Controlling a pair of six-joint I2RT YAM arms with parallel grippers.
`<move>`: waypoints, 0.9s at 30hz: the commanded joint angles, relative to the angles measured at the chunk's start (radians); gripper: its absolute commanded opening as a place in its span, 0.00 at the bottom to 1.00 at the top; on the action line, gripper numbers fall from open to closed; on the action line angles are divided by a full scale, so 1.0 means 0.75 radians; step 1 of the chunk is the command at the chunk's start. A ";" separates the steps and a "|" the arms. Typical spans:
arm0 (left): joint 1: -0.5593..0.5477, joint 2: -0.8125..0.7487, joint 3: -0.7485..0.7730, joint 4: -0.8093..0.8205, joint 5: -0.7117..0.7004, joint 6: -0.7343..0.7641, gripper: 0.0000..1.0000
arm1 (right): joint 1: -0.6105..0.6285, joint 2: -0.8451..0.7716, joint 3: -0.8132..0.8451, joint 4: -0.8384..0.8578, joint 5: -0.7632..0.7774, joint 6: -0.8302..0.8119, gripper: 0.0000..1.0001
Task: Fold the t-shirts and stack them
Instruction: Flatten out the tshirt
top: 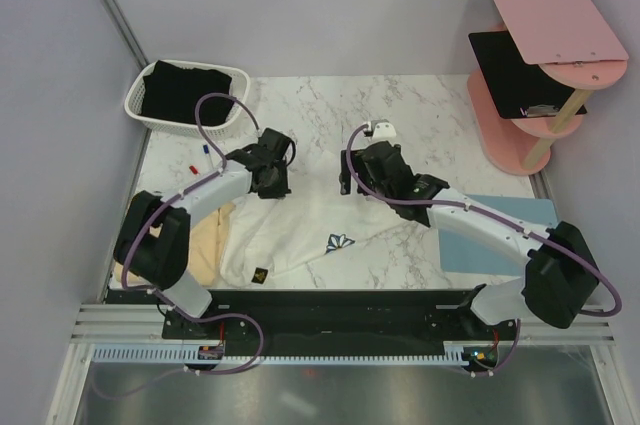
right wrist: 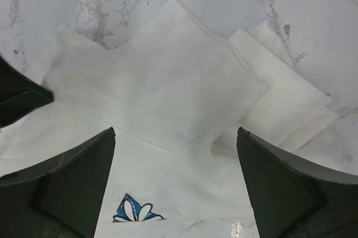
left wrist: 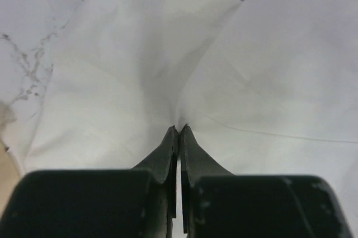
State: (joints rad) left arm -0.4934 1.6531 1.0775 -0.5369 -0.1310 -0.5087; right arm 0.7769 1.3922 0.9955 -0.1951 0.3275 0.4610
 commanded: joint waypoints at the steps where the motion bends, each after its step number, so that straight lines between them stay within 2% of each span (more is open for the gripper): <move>1: -0.003 -0.228 0.093 -0.092 -0.124 0.034 0.02 | -0.097 0.031 -0.039 0.013 -0.034 0.040 0.96; 10: -0.003 -0.484 0.073 -0.266 -0.151 0.024 0.02 | -0.279 0.250 -0.074 0.098 -0.275 0.068 0.95; 18: -0.009 -0.729 -0.185 -0.356 0.039 -0.078 0.02 | -0.353 0.344 -0.024 0.121 -0.308 0.038 0.95; 22: -0.031 -0.937 -0.356 -0.358 0.154 -0.176 0.02 | -0.402 0.349 -0.004 0.121 -0.330 0.030 0.94; 24: -0.121 -0.981 -0.383 -0.360 0.162 -0.215 0.02 | -0.410 0.353 0.000 0.115 -0.326 0.023 0.94; 27: -0.127 -1.012 -0.385 -0.382 0.169 -0.260 0.02 | -0.430 0.353 0.000 0.105 -0.322 0.017 0.94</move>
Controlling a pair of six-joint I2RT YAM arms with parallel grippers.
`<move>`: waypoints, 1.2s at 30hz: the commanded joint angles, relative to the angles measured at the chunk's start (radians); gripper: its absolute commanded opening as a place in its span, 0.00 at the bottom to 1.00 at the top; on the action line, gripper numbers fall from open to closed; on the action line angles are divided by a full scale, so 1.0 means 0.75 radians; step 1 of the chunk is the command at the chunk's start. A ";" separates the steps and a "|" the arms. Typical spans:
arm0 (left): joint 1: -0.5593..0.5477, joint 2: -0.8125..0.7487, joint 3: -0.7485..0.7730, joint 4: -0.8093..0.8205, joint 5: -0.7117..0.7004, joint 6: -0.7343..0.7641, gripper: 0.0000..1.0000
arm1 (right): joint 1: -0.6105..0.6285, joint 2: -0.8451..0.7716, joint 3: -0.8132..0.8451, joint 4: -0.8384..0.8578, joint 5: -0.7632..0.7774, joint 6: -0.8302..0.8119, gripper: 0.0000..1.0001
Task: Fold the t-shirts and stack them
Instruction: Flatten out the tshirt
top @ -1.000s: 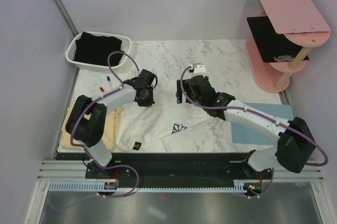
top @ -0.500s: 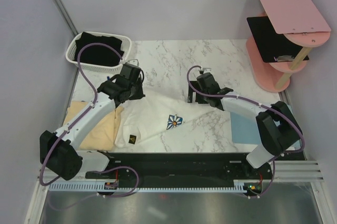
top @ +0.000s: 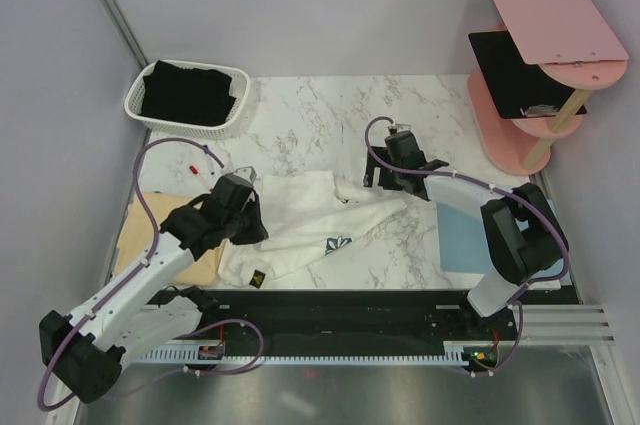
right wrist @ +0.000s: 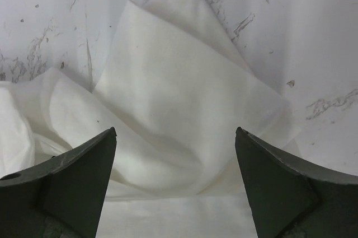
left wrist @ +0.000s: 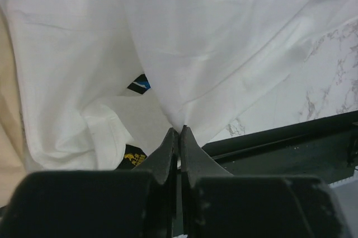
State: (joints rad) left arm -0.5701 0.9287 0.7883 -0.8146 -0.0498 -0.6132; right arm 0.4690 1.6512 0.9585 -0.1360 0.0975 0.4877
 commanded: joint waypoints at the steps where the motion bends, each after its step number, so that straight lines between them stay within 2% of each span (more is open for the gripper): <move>1: -0.025 -0.048 0.002 -0.020 0.060 -0.129 0.02 | -0.030 0.003 0.045 0.026 -0.015 -0.020 0.94; 10: -0.025 -0.085 0.149 -0.161 -0.040 -0.140 0.02 | -0.118 -0.081 0.011 0.016 0.015 -0.055 0.94; 14: -0.027 -0.107 0.178 -0.221 -0.007 -0.166 0.02 | -0.155 -0.036 0.035 0.018 -0.013 -0.063 0.94; 22: -0.029 -0.230 0.080 -0.290 -0.013 -0.236 0.02 | -0.161 0.081 0.090 0.007 -0.011 -0.096 0.93; 30: -0.029 -0.244 0.194 -0.374 -0.109 -0.230 0.02 | -0.161 0.110 0.066 -0.007 0.054 -0.114 0.89; 31: -0.027 -0.236 0.215 -0.376 -0.118 -0.228 0.02 | -0.163 0.110 0.064 -0.003 0.048 -0.116 0.86; 32: -0.027 -0.232 0.223 -0.378 -0.122 -0.225 0.02 | -0.161 0.110 0.060 0.009 0.036 -0.118 0.65; 33: -0.027 -0.220 0.233 -0.378 -0.128 -0.221 0.02 | -0.163 0.110 0.062 0.012 0.022 -0.112 0.22; 35: -0.027 -0.210 0.266 -0.378 -0.150 -0.217 0.02 | -0.165 0.095 0.064 0.016 0.005 -0.110 0.03; 36: -0.025 -0.195 0.280 -0.378 -0.159 -0.205 0.02 | -0.169 0.085 0.064 0.018 0.003 -0.108 0.00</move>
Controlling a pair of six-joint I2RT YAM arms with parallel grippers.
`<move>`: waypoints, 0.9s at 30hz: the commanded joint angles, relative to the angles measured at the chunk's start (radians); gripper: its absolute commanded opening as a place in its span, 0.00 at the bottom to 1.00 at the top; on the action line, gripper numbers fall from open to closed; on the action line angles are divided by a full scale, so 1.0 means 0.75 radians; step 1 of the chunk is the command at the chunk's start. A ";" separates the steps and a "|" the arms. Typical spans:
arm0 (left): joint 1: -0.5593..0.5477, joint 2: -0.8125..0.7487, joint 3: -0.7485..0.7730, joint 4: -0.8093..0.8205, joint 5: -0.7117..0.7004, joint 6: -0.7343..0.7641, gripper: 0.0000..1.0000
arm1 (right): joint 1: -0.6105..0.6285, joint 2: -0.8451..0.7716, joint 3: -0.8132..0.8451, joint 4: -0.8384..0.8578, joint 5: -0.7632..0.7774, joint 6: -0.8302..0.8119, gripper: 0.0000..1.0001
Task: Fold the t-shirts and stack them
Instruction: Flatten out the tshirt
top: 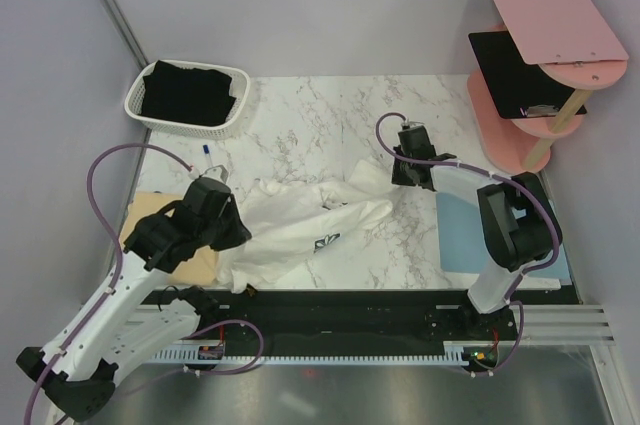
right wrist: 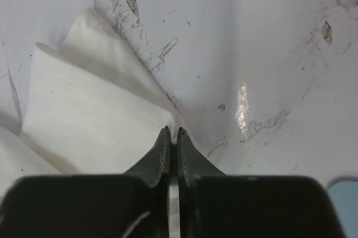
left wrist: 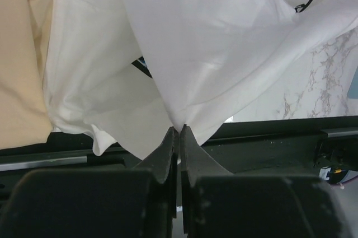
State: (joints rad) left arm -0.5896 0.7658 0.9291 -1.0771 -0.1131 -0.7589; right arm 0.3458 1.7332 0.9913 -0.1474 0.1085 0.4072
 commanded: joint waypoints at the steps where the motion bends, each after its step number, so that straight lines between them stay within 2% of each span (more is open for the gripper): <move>1: -0.001 0.032 0.135 -0.028 -0.105 -0.001 0.02 | -0.005 -0.043 0.022 0.033 -0.010 0.001 0.00; 6: -0.001 0.110 0.350 -0.034 -0.266 0.093 0.02 | -0.025 -0.284 0.022 -0.018 0.084 -0.005 0.00; 10: 0.001 0.185 0.504 -0.020 -0.438 0.155 0.02 | -0.040 -0.600 0.047 -0.088 0.262 -0.042 0.00; 16: 0.001 0.255 0.643 0.015 -0.510 0.257 0.02 | -0.050 -0.918 0.145 -0.196 0.436 -0.101 0.00; 22: 0.001 0.218 0.539 -0.004 -0.530 0.239 0.02 | -0.054 -0.910 0.153 -0.361 0.500 -0.105 0.00; 26: 0.001 0.165 0.361 -0.020 -0.422 0.117 0.02 | -0.052 -0.898 -0.116 -0.380 0.414 0.021 0.00; 27: 0.001 0.141 0.280 -0.020 -0.345 0.088 0.02 | -0.054 -0.890 -0.164 -0.382 0.373 0.044 0.02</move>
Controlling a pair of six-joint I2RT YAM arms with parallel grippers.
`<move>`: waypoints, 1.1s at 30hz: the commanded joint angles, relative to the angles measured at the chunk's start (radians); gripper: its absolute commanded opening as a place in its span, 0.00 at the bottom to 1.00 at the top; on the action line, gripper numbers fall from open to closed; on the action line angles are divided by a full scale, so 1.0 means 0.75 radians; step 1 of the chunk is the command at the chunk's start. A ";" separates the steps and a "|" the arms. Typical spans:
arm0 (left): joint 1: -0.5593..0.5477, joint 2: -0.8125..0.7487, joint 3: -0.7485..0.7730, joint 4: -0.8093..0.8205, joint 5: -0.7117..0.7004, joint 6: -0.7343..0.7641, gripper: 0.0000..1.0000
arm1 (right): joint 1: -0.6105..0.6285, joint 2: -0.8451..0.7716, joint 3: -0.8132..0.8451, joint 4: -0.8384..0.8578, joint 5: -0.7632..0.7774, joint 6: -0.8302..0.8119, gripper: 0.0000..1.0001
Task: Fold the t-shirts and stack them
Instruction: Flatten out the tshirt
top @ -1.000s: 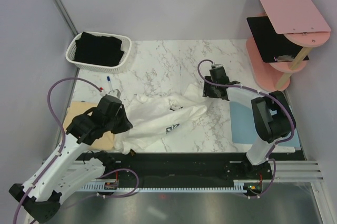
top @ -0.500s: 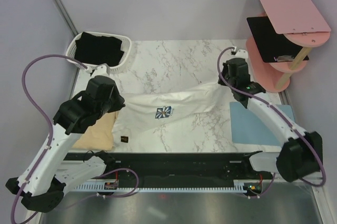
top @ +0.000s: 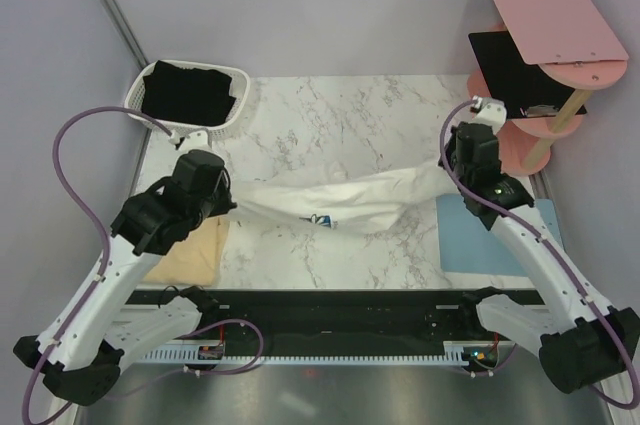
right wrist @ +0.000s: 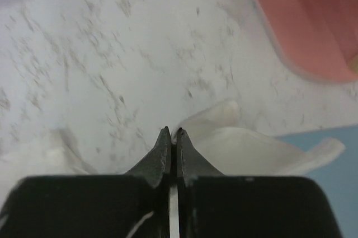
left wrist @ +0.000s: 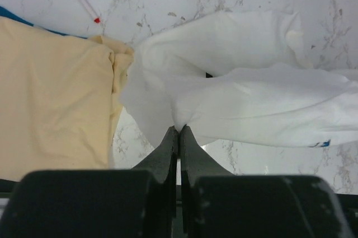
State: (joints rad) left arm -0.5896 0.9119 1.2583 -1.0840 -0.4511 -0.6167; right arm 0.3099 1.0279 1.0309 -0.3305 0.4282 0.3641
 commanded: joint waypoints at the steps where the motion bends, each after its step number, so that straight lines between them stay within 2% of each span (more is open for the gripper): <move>1: 0.001 -0.066 -0.201 -0.011 0.147 -0.129 0.02 | -0.004 0.055 -0.257 -0.140 -0.078 0.114 0.04; 2: 0.001 -0.077 -0.244 -0.007 0.188 -0.175 0.02 | -0.004 0.057 -0.321 -0.144 -0.100 0.130 0.23; 4: 0.001 -0.115 -0.354 -0.009 0.274 -0.211 0.02 | -0.004 0.039 -0.368 -0.134 -0.159 0.155 0.43; 5: -0.001 -0.136 -0.423 -0.007 0.299 -0.247 0.02 | -0.006 0.025 -0.399 -0.130 -0.162 0.159 0.61; 8: -0.001 -0.226 -0.530 -0.009 0.374 -0.292 0.02 | -0.004 -0.035 -0.399 -0.103 -0.142 0.157 0.92; 9: -0.001 -0.246 -0.547 -0.015 0.393 -0.299 0.02 | -0.004 -0.037 -0.387 -0.103 -0.127 0.151 0.96; 10: -0.001 -0.289 -0.555 -0.023 0.403 -0.309 0.02 | -0.006 -0.033 -0.360 -0.101 -0.103 0.145 0.98; 17: -0.001 -0.359 -0.608 -0.125 0.487 -0.342 0.02 | -0.006 0.194 -0.268 -0.034 -0.115 0.118 0.95; 18: -0.001 -0.365 -0.612 -0.136 0.493 -0.335 0.10 | -0.002 0.247 -0.262 -0.016 -0.125 0.114 0.95; 20: -0.003 -0.404 -0.598 -0.148 0.483 -0.313 0.40 | -0.004 0.292 -0.240 -0.007 -0.131 0.110 0.95; 21: -0.001 -0.418 -0.582 -0.158 0.467 -0.307 0.76 | -0.004 0.323 -0.233 -0.009 -0.135 0.108 0.95; 23: -0.001 -0.443 -0.518 -0.170 0.414 -0.297 0.95 | -0.004 0.337 -0.229 -0.011 -0.135 0.102 0.95; 24: -0.001 -0.451 -0.492 -0.175 0.391 -0.293 1.00 | -0.006 0.331 -0.235 -0.011 -0.135 0.099 0.95; 28: -0.001 -0.369 -0.379 -0.138 0.313 -0.213 1.00 | -0.010 0.296 -0.260 -0.024 -0.119 0.095 0.94; 30: 0.001 -0.298 -0.334 -0.052 0.311 -0.162 1.00 | -0.014 0.274 -0.268 -0.030 -0.119 0.099 0.94; 33: 0.001 -0.088 -0.273 0.062 0.327 -0.070 1.00 | -0.025 0.266 -0.280 -0.032 -0.131 0.104 0.94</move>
State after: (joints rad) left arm -0.5903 0.6819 0.9924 -1.1744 -0.1825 -0.7822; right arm 0.3042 1.2610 0.8158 -0.3710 0.3294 0.4446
